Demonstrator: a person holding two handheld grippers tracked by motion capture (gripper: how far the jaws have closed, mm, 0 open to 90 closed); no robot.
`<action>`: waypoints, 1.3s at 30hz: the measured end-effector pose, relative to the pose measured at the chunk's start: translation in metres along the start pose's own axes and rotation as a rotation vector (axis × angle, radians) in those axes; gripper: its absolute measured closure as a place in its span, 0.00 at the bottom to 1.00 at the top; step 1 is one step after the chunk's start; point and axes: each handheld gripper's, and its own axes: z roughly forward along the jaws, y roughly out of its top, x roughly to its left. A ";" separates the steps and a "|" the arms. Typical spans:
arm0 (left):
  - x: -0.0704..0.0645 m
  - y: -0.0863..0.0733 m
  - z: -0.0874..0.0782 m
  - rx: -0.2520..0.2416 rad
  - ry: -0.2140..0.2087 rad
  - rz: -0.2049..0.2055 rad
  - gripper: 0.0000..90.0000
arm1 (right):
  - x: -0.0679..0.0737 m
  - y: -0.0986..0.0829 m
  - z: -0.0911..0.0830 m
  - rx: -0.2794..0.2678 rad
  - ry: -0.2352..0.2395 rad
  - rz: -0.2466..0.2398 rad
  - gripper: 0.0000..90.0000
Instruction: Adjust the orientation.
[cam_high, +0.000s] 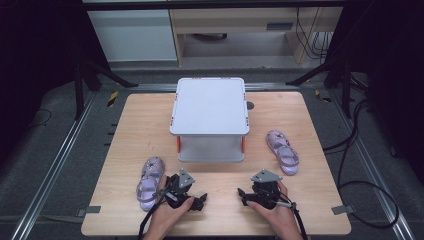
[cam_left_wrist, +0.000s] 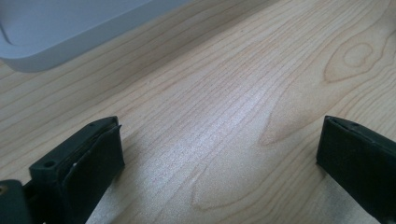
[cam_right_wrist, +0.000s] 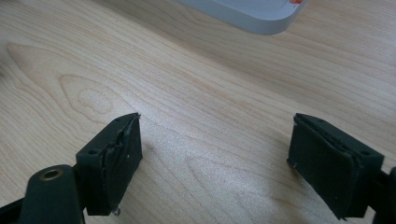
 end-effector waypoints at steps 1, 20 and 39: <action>0.000 0.000 -0.001 -0.004 0.002 0.002 0.02 | 0.000 0.000 0.000 0.000 0.000 0.001 0.19; 0.023 0.011 -0.093 -0.065 0.105 0.010 0.16 | 0.000 0.000 0.000 0.000 -0.001 0.001 0.19; 0.093 -0.017 -0.134 -0.081 0.181 -0.117 0.40 | 0.000 0.000 0.000 -0.001 -0.002 0.001 0.18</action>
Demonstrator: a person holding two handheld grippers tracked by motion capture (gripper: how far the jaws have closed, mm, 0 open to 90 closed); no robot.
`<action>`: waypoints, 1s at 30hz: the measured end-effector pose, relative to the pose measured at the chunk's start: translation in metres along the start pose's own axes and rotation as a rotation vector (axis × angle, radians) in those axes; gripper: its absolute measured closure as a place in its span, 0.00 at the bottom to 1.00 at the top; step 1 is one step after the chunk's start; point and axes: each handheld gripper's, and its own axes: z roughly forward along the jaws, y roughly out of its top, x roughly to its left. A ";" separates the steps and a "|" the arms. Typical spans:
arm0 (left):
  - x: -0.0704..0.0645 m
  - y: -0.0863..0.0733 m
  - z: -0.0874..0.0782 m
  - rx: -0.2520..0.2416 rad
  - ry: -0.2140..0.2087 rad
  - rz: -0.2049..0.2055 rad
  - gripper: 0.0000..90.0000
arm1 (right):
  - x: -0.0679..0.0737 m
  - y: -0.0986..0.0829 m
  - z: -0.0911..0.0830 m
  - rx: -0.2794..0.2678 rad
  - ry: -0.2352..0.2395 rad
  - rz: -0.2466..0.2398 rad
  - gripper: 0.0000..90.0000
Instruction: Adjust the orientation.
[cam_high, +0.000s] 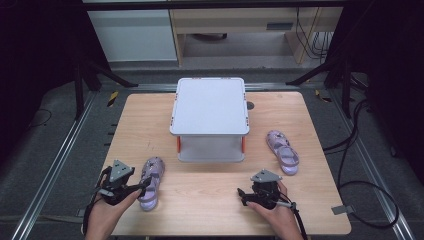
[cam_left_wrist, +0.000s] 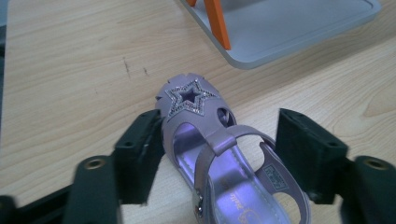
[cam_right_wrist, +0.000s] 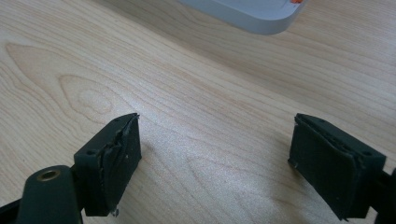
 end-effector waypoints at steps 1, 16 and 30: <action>0.001 -0.002 0.000 0.002 -0.001 -0.005 0.42 | 0.000 0.000 0.000 0.000 0.000 0.000 0.18; 0.009 -0.028 0.019 0.084 0.020 -0.017 0.56 | 0.000 0.000 0.000 0.000 0.000 -0.001 0.18; 0.011 -0.025 0.017 0.040 -0.039 -0.057 0.89 | 0.000 0.000 0.000 0.000 -0.001 -0.001 0.18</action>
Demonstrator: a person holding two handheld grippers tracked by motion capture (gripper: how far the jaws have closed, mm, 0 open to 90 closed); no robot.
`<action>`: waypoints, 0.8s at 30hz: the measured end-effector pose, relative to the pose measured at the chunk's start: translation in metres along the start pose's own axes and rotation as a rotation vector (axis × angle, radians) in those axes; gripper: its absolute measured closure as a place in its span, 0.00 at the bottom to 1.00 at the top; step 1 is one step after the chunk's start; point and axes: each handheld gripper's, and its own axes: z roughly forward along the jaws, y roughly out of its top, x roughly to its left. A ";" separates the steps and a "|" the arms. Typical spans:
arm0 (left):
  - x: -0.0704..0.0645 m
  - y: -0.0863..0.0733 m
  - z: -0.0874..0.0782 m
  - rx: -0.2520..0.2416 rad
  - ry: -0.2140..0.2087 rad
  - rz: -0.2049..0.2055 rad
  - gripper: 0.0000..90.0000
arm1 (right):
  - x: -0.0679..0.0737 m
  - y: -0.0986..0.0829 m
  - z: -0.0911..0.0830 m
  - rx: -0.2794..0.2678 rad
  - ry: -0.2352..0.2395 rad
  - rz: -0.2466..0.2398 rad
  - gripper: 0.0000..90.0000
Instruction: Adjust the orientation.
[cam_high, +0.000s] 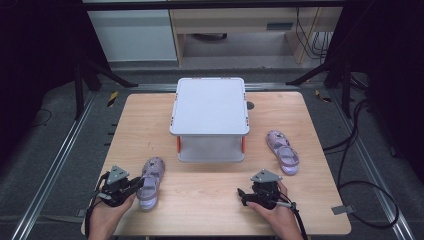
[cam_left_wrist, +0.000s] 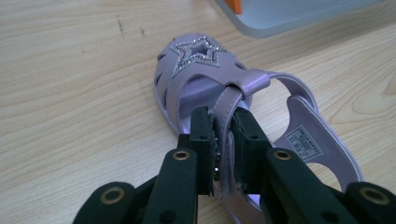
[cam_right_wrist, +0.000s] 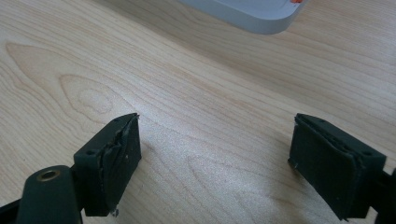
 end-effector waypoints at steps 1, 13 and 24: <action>-0.001 0.001 0.000 -0.002 -0.001 0.003 0.89 | 0.000 0.000 0.000 0.001 0.001 0.001 0.18; -0.041 0.017 -0.006 -0.092 -0.066 0.044 0.91 | 0.000 0.000 0.000 0.001 0.002 0.001 0.18; -0.095 0.032 0.024 -0.094 -0.129 0.128 0.91 | 0.000 0.000 0.000 0.002 0.002 0.000 0.18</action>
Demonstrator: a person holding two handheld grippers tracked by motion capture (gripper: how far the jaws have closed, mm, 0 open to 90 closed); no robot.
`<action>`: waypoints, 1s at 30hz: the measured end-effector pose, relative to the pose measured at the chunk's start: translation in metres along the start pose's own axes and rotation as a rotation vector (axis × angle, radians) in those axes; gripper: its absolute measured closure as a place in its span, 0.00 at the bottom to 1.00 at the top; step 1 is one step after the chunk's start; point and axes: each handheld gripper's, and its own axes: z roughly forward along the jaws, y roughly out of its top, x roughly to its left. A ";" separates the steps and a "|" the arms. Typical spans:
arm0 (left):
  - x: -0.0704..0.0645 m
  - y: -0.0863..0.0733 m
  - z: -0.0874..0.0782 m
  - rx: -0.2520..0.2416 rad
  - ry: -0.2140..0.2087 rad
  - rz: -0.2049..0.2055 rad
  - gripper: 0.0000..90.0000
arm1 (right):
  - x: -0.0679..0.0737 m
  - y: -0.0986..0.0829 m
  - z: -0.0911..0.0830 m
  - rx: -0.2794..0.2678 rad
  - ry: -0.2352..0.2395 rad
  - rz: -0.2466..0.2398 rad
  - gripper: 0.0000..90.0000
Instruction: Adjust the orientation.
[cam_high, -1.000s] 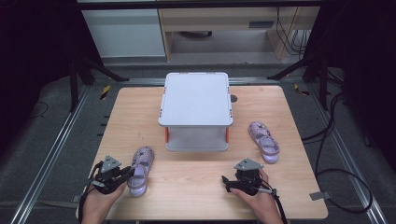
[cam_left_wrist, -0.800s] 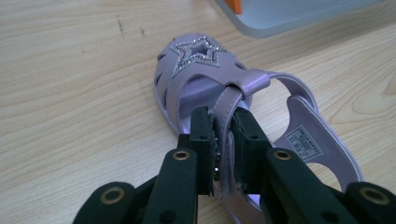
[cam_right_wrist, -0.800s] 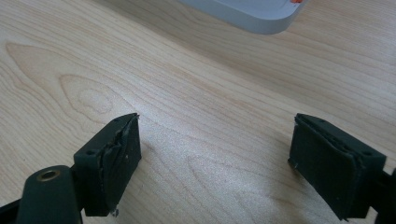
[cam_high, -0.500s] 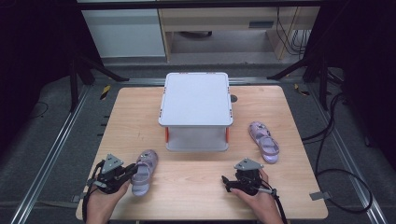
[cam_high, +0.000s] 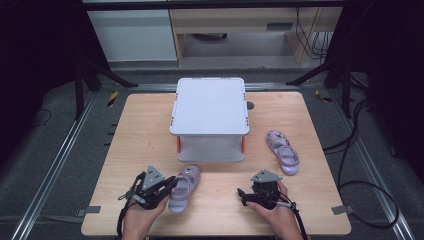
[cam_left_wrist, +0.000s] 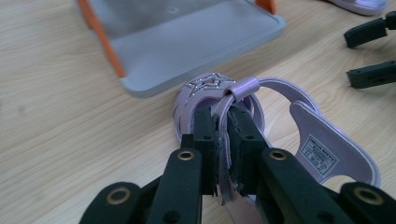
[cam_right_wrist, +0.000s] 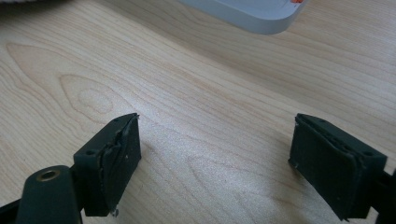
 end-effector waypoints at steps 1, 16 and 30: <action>-0.008 0.001 0.005 0.002 0.000 0.017 0.91 | 0.000 0.000 0.000 0.000 0.000 0.000 0.18; -0.029 -0.015 0.013 0.043 -0.029 -0.006 0.87 | 0.000 0.000 0.000 0.000 0.000 -0.001 0.18; -0.032 -0.024 0.019 0.081 -0.017 -0.012 0.56 | 0.000 0.000 0.000 0.001 0.001 -0.001 0.18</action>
